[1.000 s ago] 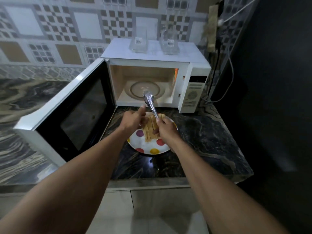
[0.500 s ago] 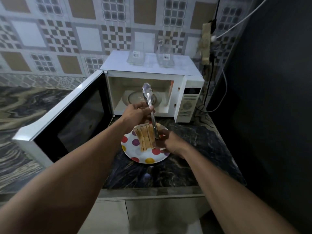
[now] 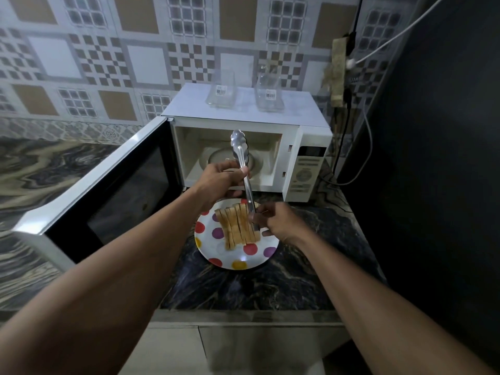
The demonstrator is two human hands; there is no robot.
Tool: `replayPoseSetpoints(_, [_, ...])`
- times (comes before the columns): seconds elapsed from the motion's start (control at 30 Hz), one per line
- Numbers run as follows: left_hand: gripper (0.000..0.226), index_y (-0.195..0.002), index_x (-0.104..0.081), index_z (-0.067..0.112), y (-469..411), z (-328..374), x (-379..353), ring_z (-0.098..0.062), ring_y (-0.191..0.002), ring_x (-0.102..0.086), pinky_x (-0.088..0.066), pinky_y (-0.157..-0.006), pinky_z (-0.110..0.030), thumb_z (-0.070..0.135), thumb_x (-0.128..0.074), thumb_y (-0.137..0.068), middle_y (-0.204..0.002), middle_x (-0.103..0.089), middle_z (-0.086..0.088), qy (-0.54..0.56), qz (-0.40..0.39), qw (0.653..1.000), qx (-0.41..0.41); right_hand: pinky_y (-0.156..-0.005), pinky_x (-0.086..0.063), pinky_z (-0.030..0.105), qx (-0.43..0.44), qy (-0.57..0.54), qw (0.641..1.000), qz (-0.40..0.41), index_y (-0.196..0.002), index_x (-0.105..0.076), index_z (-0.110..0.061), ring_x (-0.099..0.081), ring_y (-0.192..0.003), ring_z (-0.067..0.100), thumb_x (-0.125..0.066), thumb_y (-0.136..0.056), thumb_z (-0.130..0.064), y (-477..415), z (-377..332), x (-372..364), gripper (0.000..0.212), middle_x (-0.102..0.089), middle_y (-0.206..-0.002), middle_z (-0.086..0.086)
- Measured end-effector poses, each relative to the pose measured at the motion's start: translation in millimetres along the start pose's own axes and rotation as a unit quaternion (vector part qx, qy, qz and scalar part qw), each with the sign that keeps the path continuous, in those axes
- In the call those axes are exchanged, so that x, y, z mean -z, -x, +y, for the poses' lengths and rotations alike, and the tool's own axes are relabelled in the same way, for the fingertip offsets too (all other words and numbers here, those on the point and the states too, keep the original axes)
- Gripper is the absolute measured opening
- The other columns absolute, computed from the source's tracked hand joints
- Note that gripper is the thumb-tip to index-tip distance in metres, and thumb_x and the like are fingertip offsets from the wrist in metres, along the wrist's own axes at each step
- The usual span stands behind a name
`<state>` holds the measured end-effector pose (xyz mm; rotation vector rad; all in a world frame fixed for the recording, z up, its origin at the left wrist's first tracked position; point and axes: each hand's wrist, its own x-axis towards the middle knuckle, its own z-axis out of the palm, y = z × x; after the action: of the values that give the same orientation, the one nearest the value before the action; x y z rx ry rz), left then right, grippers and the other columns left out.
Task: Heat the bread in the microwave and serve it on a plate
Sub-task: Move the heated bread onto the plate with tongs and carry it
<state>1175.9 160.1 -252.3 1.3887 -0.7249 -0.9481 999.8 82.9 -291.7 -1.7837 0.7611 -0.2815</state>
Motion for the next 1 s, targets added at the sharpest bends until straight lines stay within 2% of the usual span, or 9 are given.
replayPoseSetpoints(0.13, [0.022, -0.107, -0.070, 0.005, 3, 3, -1, -0.029, -0.088, -0.063, -0.056, -0.091, -0.053, 0.021, -0.072, -0.091, -0.101, -0.067, -0.016, 0.010, 0.005, 1.000, -0.003, -0.077, -0.058, 0.039, 0.013, 0.009, 1.000, -0.003, -0.087, -0.069, -0.015, -0.070, -0.085, 0.020, -0.079, -0.083, -0.019, 0, -3, -1, 0.012, -0.074, -0.091, 0.009])
replayPoseSetpoints(0.23, [0.021, -0.106, -0.071, 0.005, 4, 5, -2, -0.026, -0.087, -0.066, -0.057, -0.091, -0.053, 0.020, -0.071, -0.092, -0.100, -0.071, -0.015, 0.009, 0.018, 1.000, -0.007, -0.081, -0.059, 0.037, 0.023, 0.008, 1.000, -0.020, -0.089, -0.067, -0.024, -0.072, -0.085, 0.017, -0.081, -0.078, -0.006, 1, -5, -1, 0.025, -0.075, -0.087, 0.003])
replayPoseSetpoints(0.37, [0.022, -0.108, -0.071, 0.005, 6, 5, -2, -0.027, -0.088, -0.067, -0.056, -0.091, -0.056, 0.020, -0.071, -0.092, -0.099, -0.069, -0.015, 0.012, 0.015, 1.000, -0.006, -0.074, -0.056, 0.037, 0.032, 0.035, 0.999, -0.005, -0.085, -0.068, -0.019, -0.066, -0.071, 0.011, -0.080, -0.078, -0.006, 1, -3, 0, 0.019, -0.069, -0.070, -0.006])
replayPoseSetpoints(0.53, [0.022, -0.108, -0.071, 0.010, 10, 9, -3, -0.031, -0.093, -0.066, -0.053, -0.094, -0.059, 0.023, -0.073, -0.090, -0.113, -0.067, -0.028, 0.006, -0.005, 1.000, -0.006, -0.066, -0.054, 0.032, 0.036, -0.033, 0.998, 0.037, -0.083, -0.070, -0.013, -0.065, -0.076, 0.017, -0.078, -0.082, -0.009, 6, -5, 1, 0.009, -0.071, -0.084, 0.006])
replayPoseSetpoints(0.63, [0.022, -0.109, -0.070, 0.009, 13, 9, -4, -0.030, -0.093, -0.067, -0.056, -0.094, -0.052, 0.022, -0.071, -0.092, -0.112, -0.068, -0.025, -0.003, -0.019, 1.000, -0.003, -0.070, -0.056, 0.033, 0.018, -0.094, 0.993, 0.064, -0.087, -0.067, -0.016, -0.067, -0.080, 0.018, -0.078, -0.082, -0.009, 7, -3, -3, 0.014, -0.071, -0.088, 0.005])
replayPoseSetpoints(0.7, [0.023, -0.112, -0.068, 0.008, 16, 6, -7, -0.025, -0.087, -0.068, -0.060, -0.084, -0.040, 0.021, -0.070, -0.093, -0.108, -0.070, -0.022, -0.023, -0.036, 0.999, 0.008, -0.076, -0.060, 0.039, 0.007, -0.147, 0.984, 0.096, -0.094, -0.066, -0.015, -0.070, -0.086, 0.023, -0.082, -0.079, -0.014, 4, -3, -4, 0.022, -0.072, -0.093, 0.006])
replayPoseSetpoints(0.77, [0.023, -0.111, -0.068, 0.008, 20, 3, -10, -0.021, -0.083, -0.068, -0.060, -0.072, -0.030, 0.023, -0.068, -0.094, -0.103, -0.070, -0.017, -0.027, -0.045, 0.998, 0.020, -0.075, -0.061, 0.041, 0.005, -0.167, 0.978, 0.125, -0.097, -0.065, -0.014, -0.072, -0.085, 0.022, -0.085, -0.076, -0.021, 2, -7, -4, 0.029, -0.074, -0.093, 0.005])
replayPoseSetpoints(0.87, [0.023, -0.109, -0.069, 0.010, 23, -2, -11, -0.018, -0.083, -0.068, -0.056, -0.072, -0.027, 0.027, -0.069, -0.093, -0.100, -0.069, -0.014, -0.031, -0.036, 0.998, 0.030, -0.073, -0.061, 0.038, 0.017, -0.161, 0.977, 0.140, -0.089, -0.068, -0.015, -0.073, -0.082, 0.019, -0.081, -0.080, -0.023, 4, -13, -5, 0.018, -0.075, -0.087, 0.004])
replayPoseSetpoints(1.0, [0.027, -0.110, -0.068, 0.005, 25, -3, -12, -0.021, -0.089, -0.064, -0.059, -0.074, -0.027, 0.027, -0.066, -0.095, -0.101, -0.067, -0.015, -0.029, -0.036, 0.998, 0.036, -0.080, -0.060, 0.050, 0.047, -0.146, 0.978, 0.139, -0.093, -0.074, -0.019, -0.073, -0.087, 0.023, -0.074, -0.087, -0.020, 6, -12, -12, 0.007, -0.075, -0.092, 0.004])
